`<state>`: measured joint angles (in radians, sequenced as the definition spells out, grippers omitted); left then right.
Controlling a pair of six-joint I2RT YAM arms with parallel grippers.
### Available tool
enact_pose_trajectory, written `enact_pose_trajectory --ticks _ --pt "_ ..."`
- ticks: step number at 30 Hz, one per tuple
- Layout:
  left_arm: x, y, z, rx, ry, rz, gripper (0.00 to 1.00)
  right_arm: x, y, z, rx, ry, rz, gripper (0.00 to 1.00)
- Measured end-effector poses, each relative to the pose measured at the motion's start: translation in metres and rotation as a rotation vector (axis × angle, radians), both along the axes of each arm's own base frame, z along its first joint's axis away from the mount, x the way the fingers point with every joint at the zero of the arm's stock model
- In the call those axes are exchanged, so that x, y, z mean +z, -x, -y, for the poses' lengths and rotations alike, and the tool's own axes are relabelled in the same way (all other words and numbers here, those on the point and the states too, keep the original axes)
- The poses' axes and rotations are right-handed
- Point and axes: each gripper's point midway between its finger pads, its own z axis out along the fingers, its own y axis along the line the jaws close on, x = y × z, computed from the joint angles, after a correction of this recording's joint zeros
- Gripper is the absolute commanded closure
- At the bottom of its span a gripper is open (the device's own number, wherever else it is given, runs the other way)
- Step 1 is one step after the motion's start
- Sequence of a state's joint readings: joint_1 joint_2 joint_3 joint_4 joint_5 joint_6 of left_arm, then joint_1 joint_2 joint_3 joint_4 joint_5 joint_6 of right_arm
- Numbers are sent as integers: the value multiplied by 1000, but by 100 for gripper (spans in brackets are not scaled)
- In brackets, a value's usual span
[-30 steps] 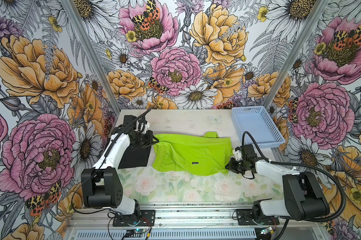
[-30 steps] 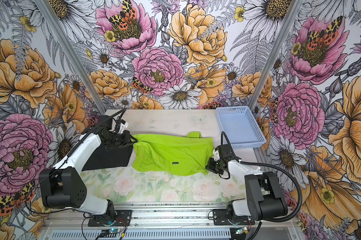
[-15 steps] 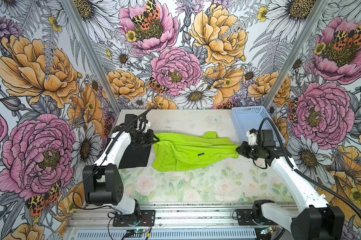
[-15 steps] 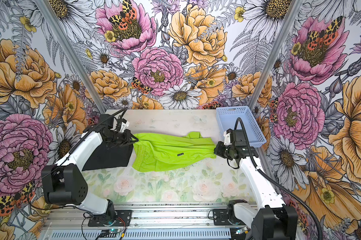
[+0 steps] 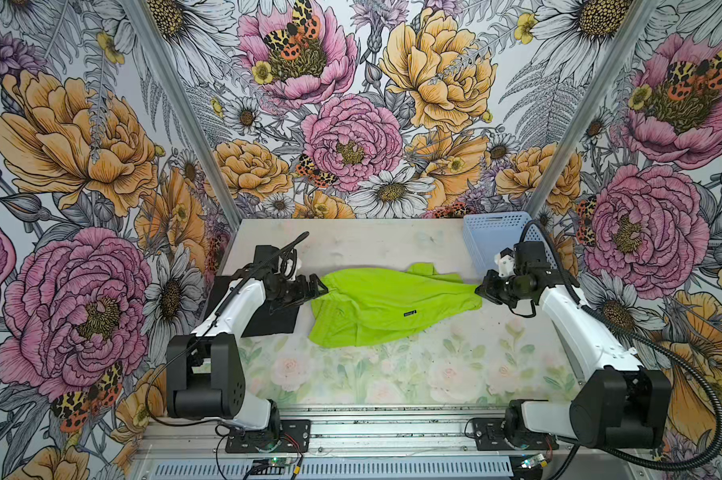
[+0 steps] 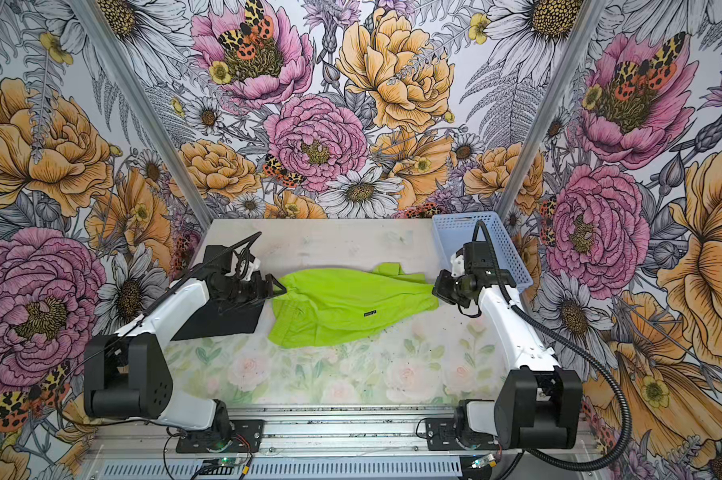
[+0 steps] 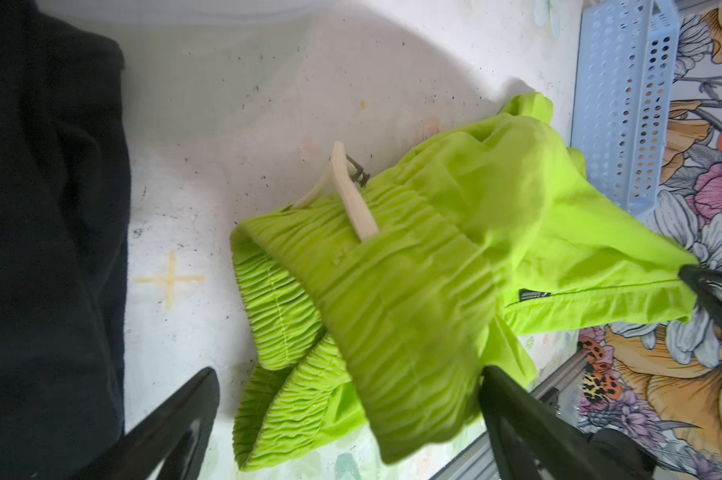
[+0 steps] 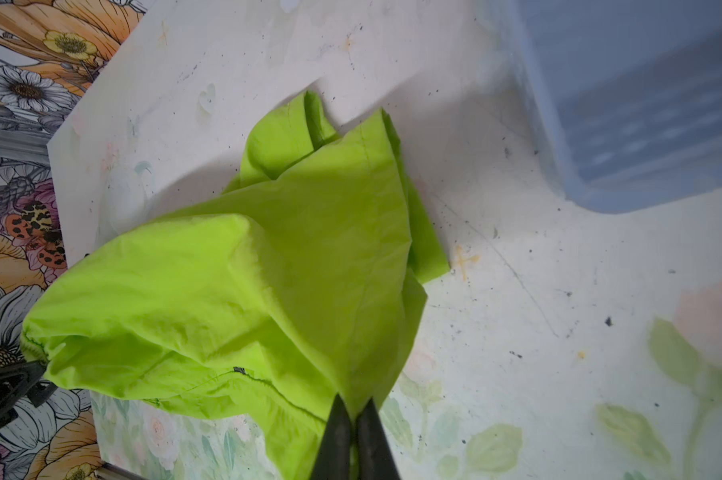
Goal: Fold and stack the mixed laundry pile
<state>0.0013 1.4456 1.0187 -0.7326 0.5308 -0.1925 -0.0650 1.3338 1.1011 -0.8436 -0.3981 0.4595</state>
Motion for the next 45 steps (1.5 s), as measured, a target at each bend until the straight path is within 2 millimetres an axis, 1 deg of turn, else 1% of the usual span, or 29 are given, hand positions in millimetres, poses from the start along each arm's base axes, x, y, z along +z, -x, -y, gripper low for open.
enact_pose_trajectory --ticks 4,7,9,11,12,14,17,18,21,24,26,31,37,40,45 --pt "9 5 -12 74 -14 80 1 7 -14 18 -42 -6 0 100" --pt "22 3 -17 106 -25 143 1 16 -25 25 -47 -6 16 100" --pt "34 1 -14 96 -26 195 1 20 -31 28 -44 -4 27 100" --pt "40 1 -5 55 -30 229 1 21 -34 29 -41 -5 29 100" --pt "39 2 4 18 -33 236 2 21 -34 30 -41 -6 26 100" --pt "29 5 23 -61 -40 222 2 19 -35 30 -32 -8 20 100" --pt "2 8 46 -162 -39 151 7 14 -37 30 -22 -12 7 100" --pt "-10 7 49 -181 -37 117 8 13 -37 30 -21 -11 3 100" --pt "-34 -5 53 -212 -33 51 11 10 -38 30 -14 -15 -4 100" --pt "-48 -12 54 -226 -25 21 15 12 -38 29 -8 -19 -1 100" --pt "-48 -14 56 -235 -11 20 18 13 -39 29 -4 -21 2 100" --pt "-38 -18 64 -260 30 54 26 13 -39 28 0 -27 4 100" --pt "-31 -12 68 -277 65 67 37 13 -39 27 0 -28 4 100" --pt "-27 -9 68 -282 86 74 44 13 -39 27 0 -28 4 100" --pt "-29 -4 65 -280 112 65 59 14 -39 28 0 -27 8 100"
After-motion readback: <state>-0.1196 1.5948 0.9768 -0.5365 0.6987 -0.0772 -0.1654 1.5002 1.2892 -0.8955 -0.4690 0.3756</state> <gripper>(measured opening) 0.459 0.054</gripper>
